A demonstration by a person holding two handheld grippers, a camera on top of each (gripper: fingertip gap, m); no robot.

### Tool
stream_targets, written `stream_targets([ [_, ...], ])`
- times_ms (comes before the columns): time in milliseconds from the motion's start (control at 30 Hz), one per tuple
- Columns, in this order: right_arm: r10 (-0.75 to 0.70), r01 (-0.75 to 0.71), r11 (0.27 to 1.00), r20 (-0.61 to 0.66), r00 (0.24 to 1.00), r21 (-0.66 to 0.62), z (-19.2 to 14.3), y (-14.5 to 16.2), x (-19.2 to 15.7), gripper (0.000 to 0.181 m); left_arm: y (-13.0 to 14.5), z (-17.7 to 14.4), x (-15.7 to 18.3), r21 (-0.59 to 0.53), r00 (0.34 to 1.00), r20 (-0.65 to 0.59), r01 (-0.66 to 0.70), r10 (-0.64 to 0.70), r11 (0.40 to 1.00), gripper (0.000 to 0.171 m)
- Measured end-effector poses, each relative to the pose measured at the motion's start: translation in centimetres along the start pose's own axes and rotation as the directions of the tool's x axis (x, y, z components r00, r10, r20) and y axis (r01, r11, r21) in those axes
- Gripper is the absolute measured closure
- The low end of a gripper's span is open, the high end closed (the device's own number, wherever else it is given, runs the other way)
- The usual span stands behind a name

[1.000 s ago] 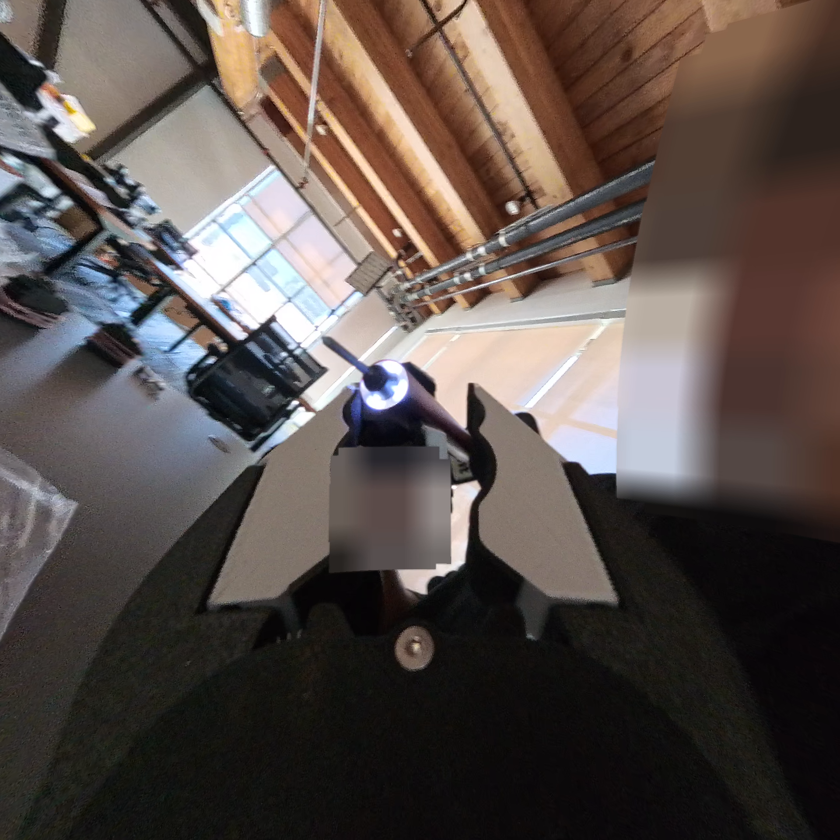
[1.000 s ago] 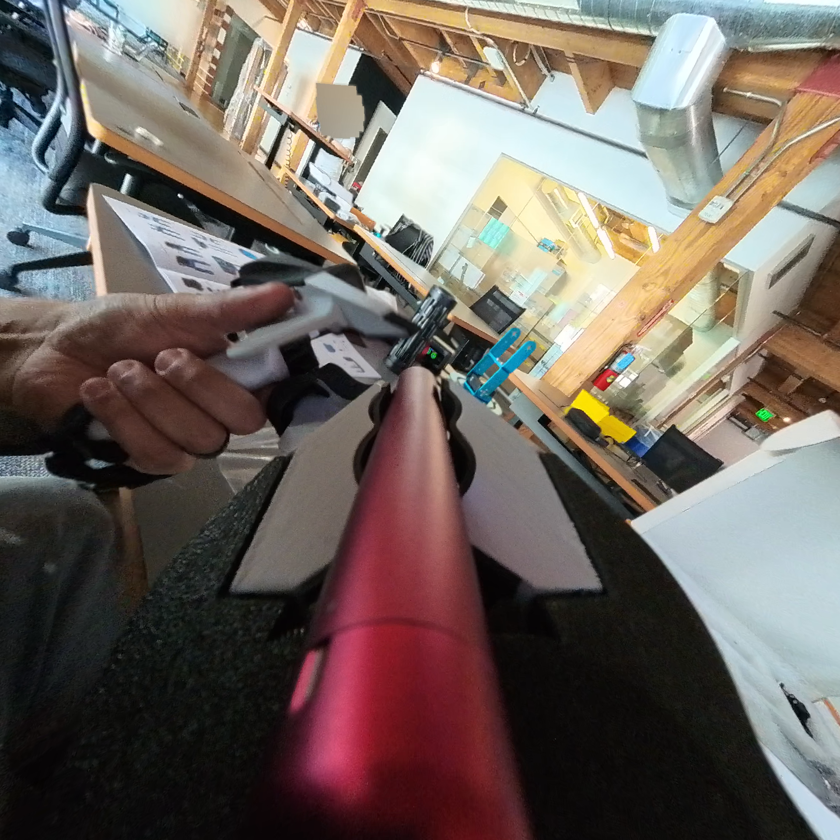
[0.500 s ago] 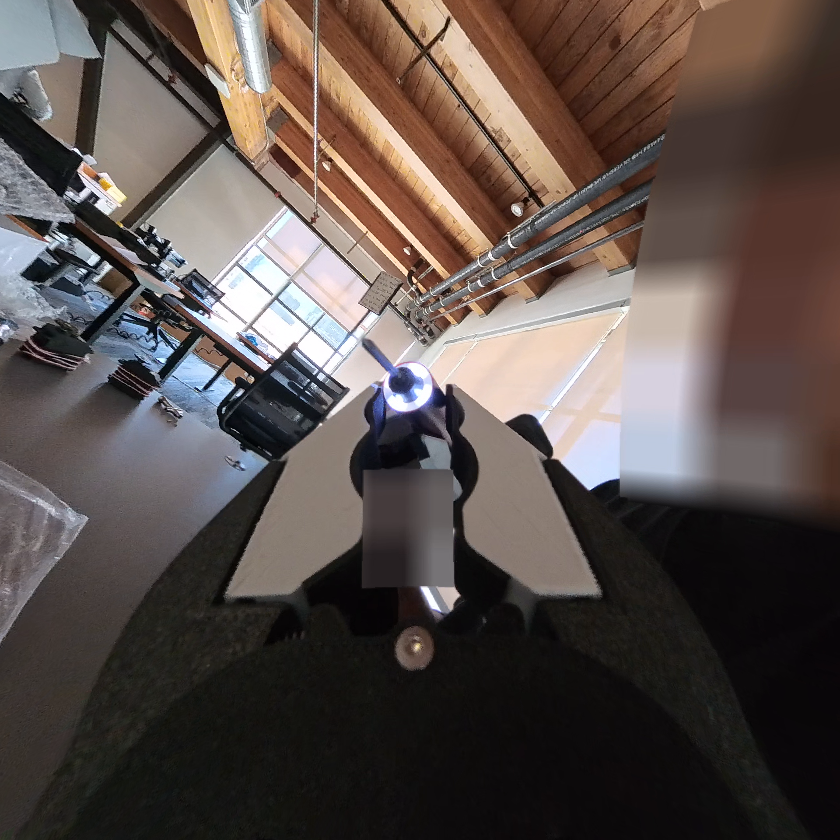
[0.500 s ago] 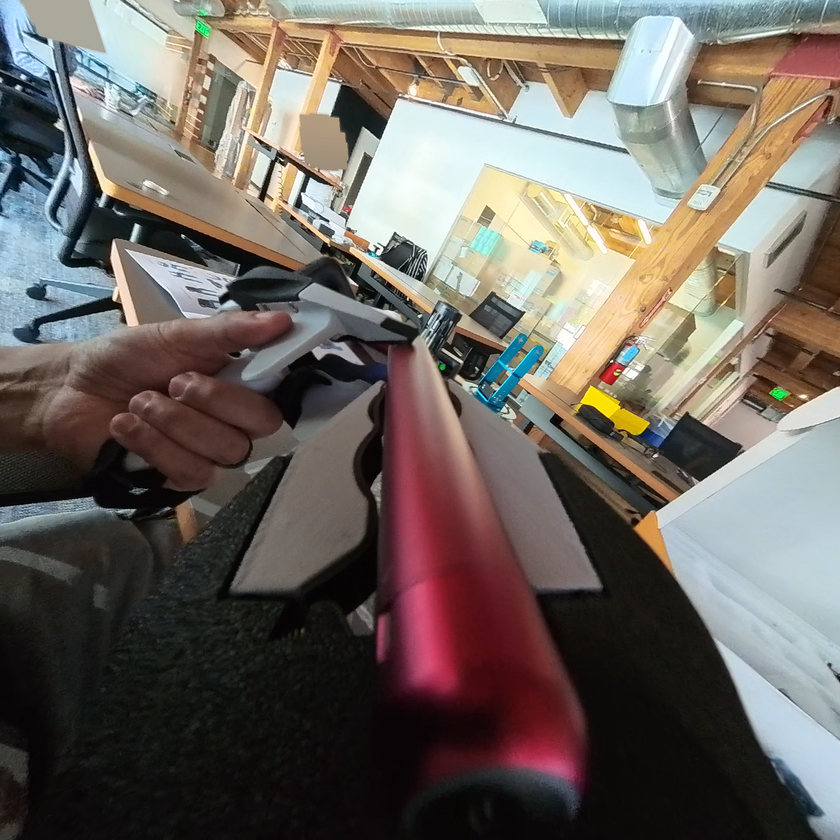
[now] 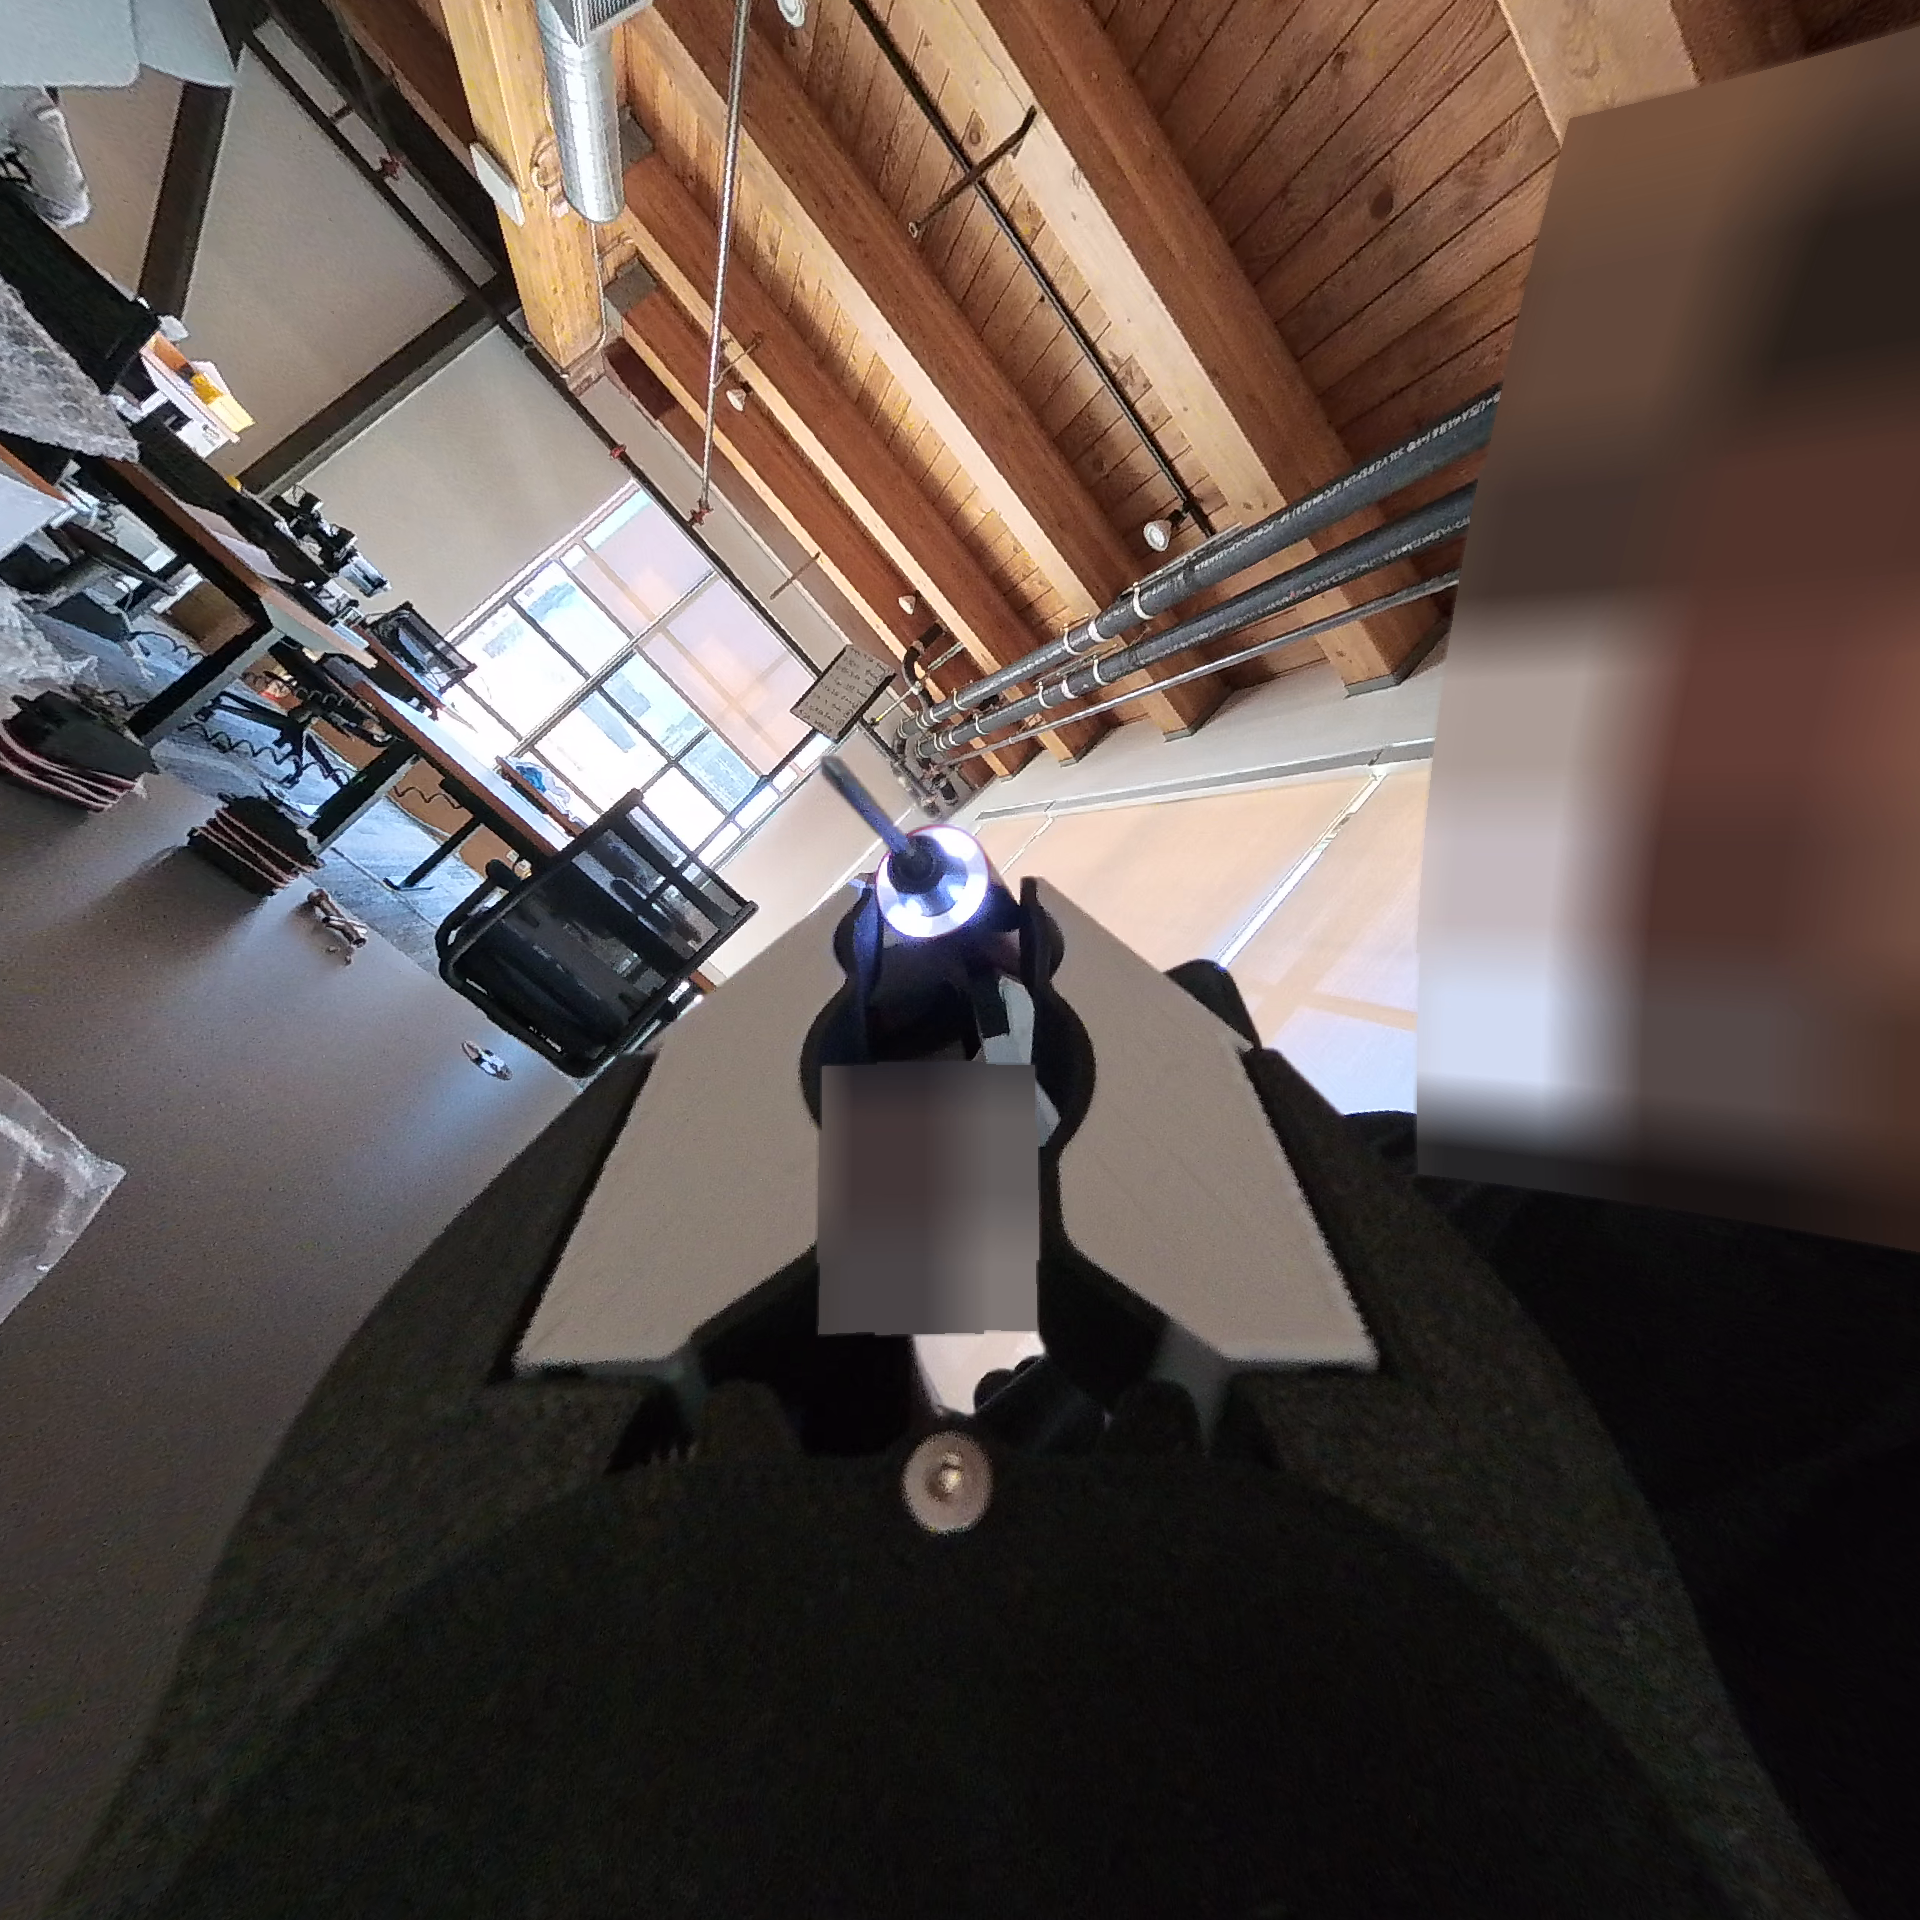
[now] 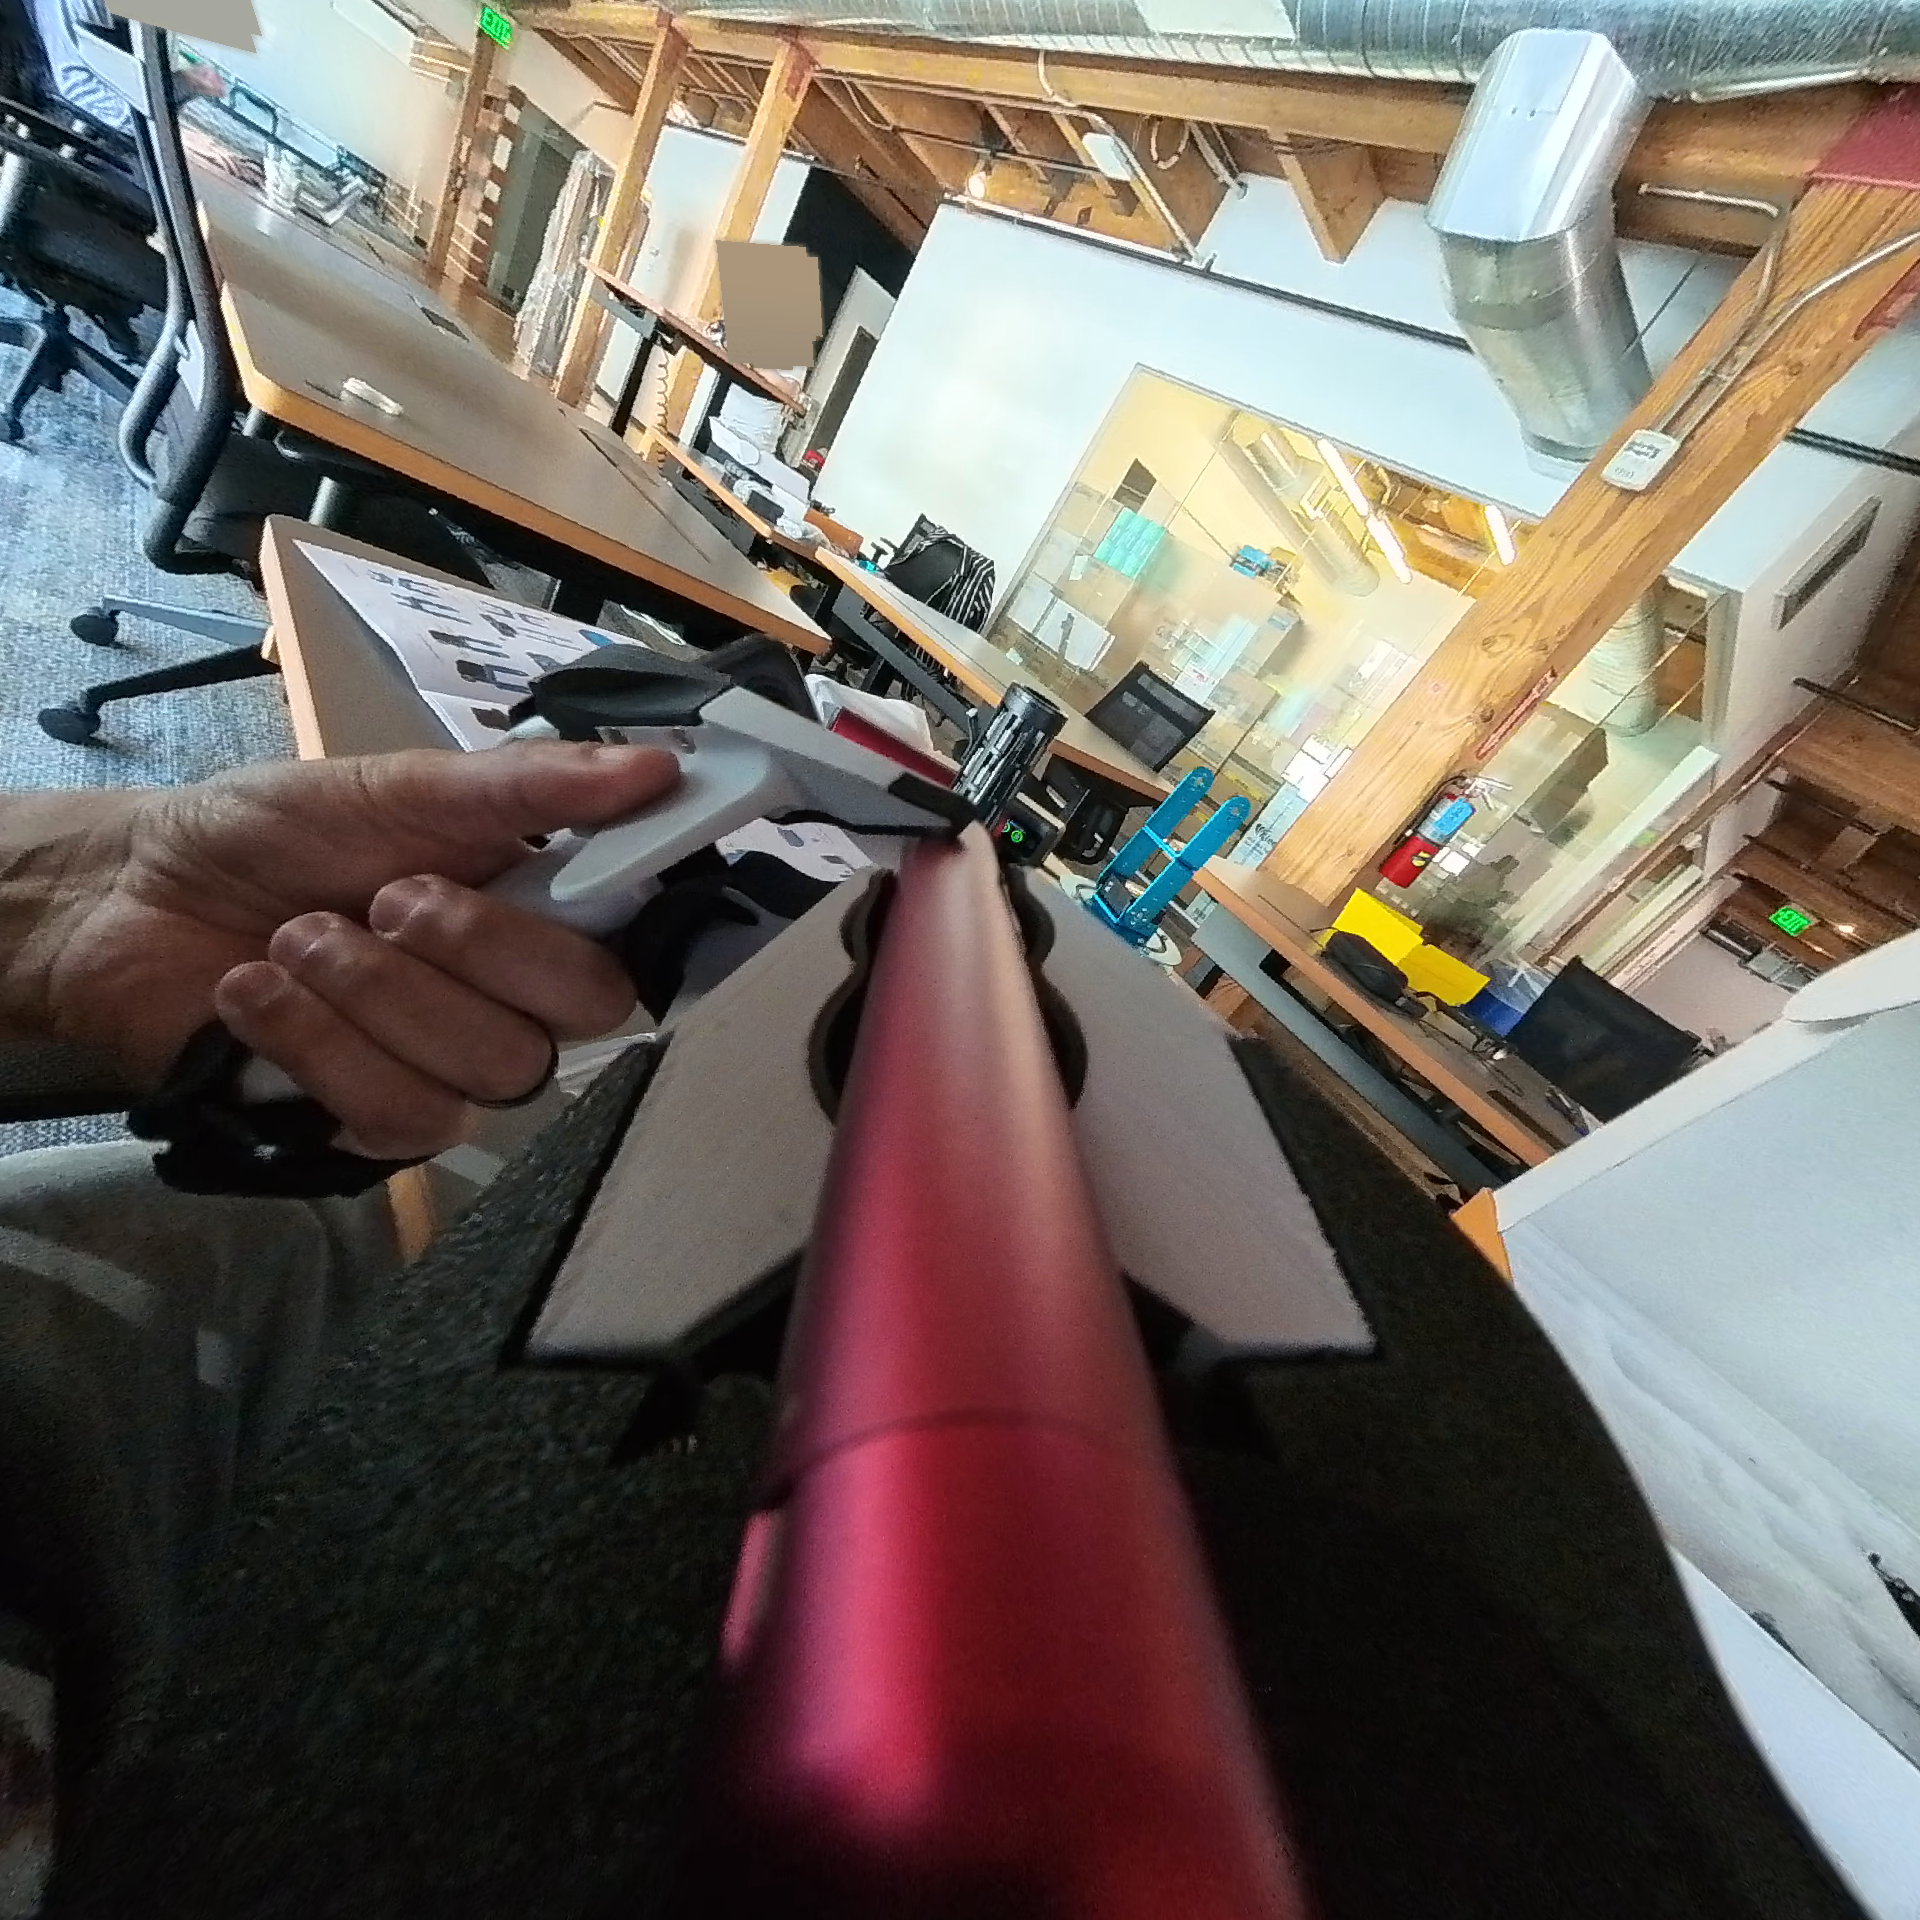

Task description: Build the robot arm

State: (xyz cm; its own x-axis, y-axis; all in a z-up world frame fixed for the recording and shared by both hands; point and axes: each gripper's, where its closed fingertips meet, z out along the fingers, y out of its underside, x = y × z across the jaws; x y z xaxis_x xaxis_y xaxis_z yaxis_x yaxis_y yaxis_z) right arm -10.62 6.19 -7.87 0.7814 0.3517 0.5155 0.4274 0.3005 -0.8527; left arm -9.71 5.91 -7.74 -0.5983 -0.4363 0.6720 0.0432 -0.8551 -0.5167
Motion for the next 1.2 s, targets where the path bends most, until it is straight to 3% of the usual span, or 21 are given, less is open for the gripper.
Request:
stream_targets([
  [33,0.001,-0.001,1.0,0.004,1.0,-0.007,0.1,0.1,0.0,0.158,-0.1,0.0,-0.1,0.004,1.0,0.0,0.003,-0.003,1.0,0.148],
  [267,0.011,-0.011,1.0,0.009,1.0,-0.014,0.5,0.7,-0.1,0.159,-0.2,-0.5,-0.7,-0.016,1.0,0.012,-0.01,0.01,1.0,0.145],
  [367,0.023,-0.024,0.999,-0.018,1.0,-0.038,0.4,1.7,0.6,0.158,-1.6,-2.5,-2.8,-0.101,0.965,0.175,-0.178,0.193,0.979,0.135],
  [400,0.041,-0.042,0.998,-0.029,0.999,-0.047,0.3,2.2,1.1,0.158,-3.3,-4.1,-4.3,-0.139,0.913,0.283,-0.266,0.295,0.954,0.125],
  [433,0.061,-0.064,0.997,-0.041,0.997,-0.052,0.1,2.7,1.6,0.158,-5.3,-6.1,-6.4,-0.208,0.813,0.408,-0.362,0.417,0.909,0.124],
  [467,0.084,-0.087,0.995,-0.055,0.995,-0.055,-0.1,3.3,2.2,0.158,-7.2,-8.5,-9.3,-0.332,0.655,0.528,-0.427,0.541,0.841,0.124],
  [500,0.111,-0.115,0.992,-0.064,0.992,-0.059,-0.2,4.0,2.8,0.16,-8.3,-10.9,-12.4,-0.488,0.496,0.59,-0.41,0.637,0.771,0.123],
  [533,0.141,-0.145,0.987,-0.063,0.988,-0.062,-0.2,4.6,3.2,0.16,-8.3,-12.7,-15.1,-0.621,0.411,0.588,-0.323,0.697,0.714,0.115],
  [567,0.169,-0.172,0.983,-0.059,0.984,-0.063,-0.2,5.2,3.6,0.16,-8.0,-13.5,-17.1,-0.701,0.383,0.566,-0.242,0.73,0.671,0.106],
  [700,0.213,-0.216,0.966,-0.035,0.976,-0.142,0.6,7.9,4.9,0.159,-6.9,-13.9,-21.8,-0.82,0.374,0.488,-0.112,0.789,0.561,0.1],
  [800,0.244,-0.24,0.958,0.005,0.97,-0.156,1.4,9.6,6.0,0.159,-6.7,-14.0,-23.3,-0.876,0.367,0.423,-0.067,0.828,0.478,0.098],
  [833,0.262,-0.253,0.954,0.036,0.964,-0.161,1.8,10.2,6.3,0.16,-6.6,-13.9,-23.4,-0.888,0.377,0.401,-0.066,0.835,0.456,0.101],
  [867,0.274,-0.26,0.951,0.063,0.96,-0.17,2.3,11.0,6.8,0.16,-6.1,-13.6,-23.3,-0.899,0.406,0.374,-0.061,0.834,0.433,0.116],
  [900,0.281,-0.263,0.949,0.086,0.956,-0.172,2.8,11.6,7.3,0.16,-6.0,-13.6,-23.4,-0.916,0.394,0.343,-0.062,0.853,0.397,0.116],
  [967,0.311,-0.283,0.942,0.147,0.939,-0.181,3.9,12.6,8.2,0.159,-5.9,-13.5,-23.1,-0.956,0.343,0.235,-0.088,0.909,0.28,0.116],
  [1000,0.317,-0.287,0.942,0.181,0.931,-0.173,4.3,12.8,8.4,0.159,-5.8,-13.4,-22.8,-0.977,0.294,0.144,-0.111,0.945,0.183,0.117],
  [1100,0.321,-0.286,0.943,0.235,0.917,-0.173,5.4,13.4,9.2,0.16,-6.8,-13.3,-21.9,-0.981,0.062,-0.165,-0.114,0.984,-0.157,0.117],
  [1167,0.351,-0.309,0.934,0.292,0.89,-0.182,5.6,13.5,9.2,0.16,-7.8,-12.6,-20.6,-0.9,-0.092,-0.418,-0.093,0.904,-0.426,0.117],
  [1200,0.385,-0.331,0.921,0.342,0.857,-0.208,5.6,13.7,8.7,0.158,-8.1,-12.3,-19.9,-0.845,-0.133,-0.519,-0.07,0.844,-0.531,0.117],
])
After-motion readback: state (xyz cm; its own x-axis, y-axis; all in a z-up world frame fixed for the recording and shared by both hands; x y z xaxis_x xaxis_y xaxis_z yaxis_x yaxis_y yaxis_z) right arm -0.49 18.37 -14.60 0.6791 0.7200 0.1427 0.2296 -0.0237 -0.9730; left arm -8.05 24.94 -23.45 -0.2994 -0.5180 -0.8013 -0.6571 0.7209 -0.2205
